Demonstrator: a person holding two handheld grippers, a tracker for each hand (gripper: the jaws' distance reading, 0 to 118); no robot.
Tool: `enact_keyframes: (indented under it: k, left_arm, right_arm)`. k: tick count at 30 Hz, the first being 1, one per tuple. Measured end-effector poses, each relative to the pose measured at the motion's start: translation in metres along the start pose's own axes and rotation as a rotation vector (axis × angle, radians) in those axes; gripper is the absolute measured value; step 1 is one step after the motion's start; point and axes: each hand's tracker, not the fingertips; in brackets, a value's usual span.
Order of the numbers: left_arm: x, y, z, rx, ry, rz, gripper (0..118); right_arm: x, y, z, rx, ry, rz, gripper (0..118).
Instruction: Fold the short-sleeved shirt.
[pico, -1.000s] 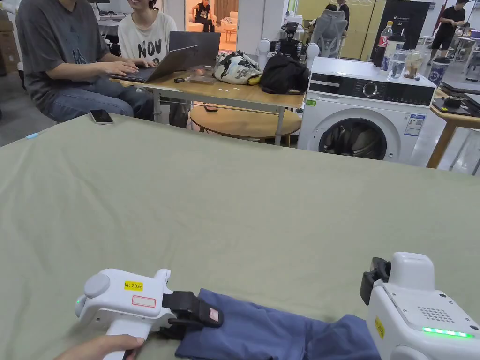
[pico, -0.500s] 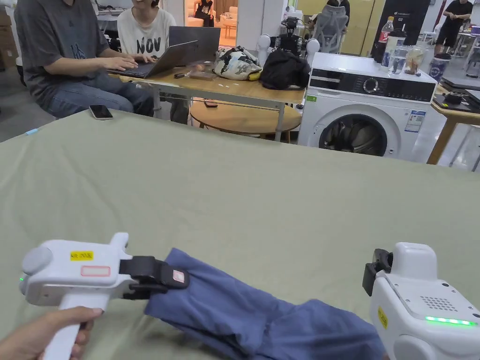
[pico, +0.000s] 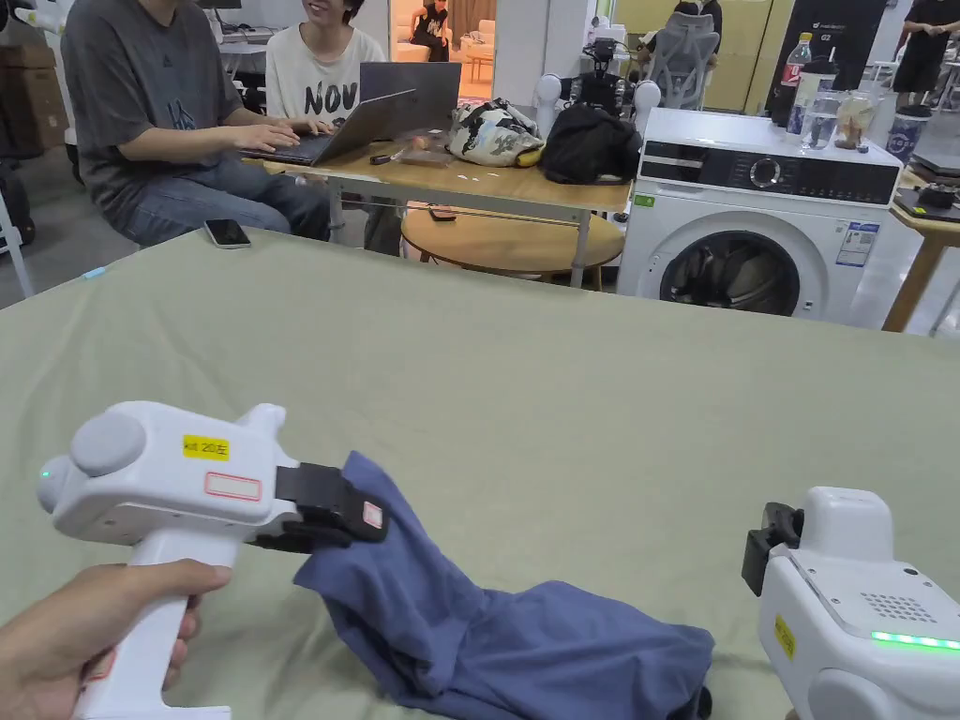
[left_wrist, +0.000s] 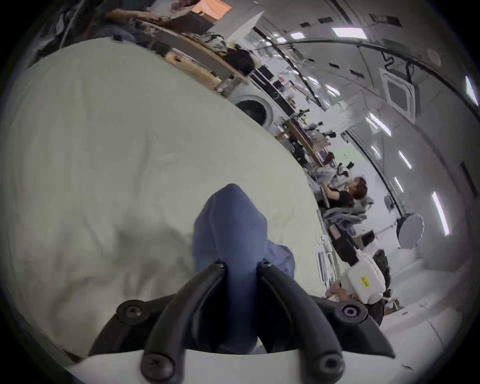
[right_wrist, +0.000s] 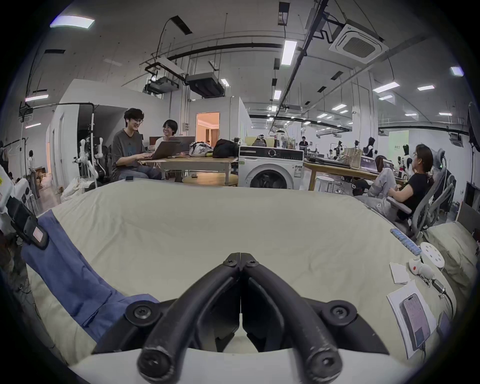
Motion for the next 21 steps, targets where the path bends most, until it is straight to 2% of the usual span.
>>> enact_keyframes:
  k: [7, 12, 17, 19, 21]
  left_arm:
    - [0.059, -0.006, -0.073, -0.147, -0.002, -0.086, 7]
    - [0.082, -0.021, -0.149, -0.269, 0.009, -0.059, 7]
    - [0.089, -0.036, -0.204, -0.303, 0.067, -0.047, 7]
    - [0.091, -0.045, -0.215, -0.317, 0.072, -0.029, 19]
    - [0.08, -0.047, -0.218, -0.339, 0.029, 0.025, 41]
  right_arm:
    - [0.009, -0.005, 0.005, -0.01, -0.016, 0.003, 0]
    - [0.017, -0.007, 0.008, -0.019, -0.032, 0.002, 0]
    - [0.026, -0.01, 0.011, -0.027, -0.05, 0.001, 0]
    - [0.03, -0.01, 0.012, -0.03, -0.057, -0.003, 0]
    - [0.032, -0.011, 0.012, -0.034, -0.062, -0.004, 0]
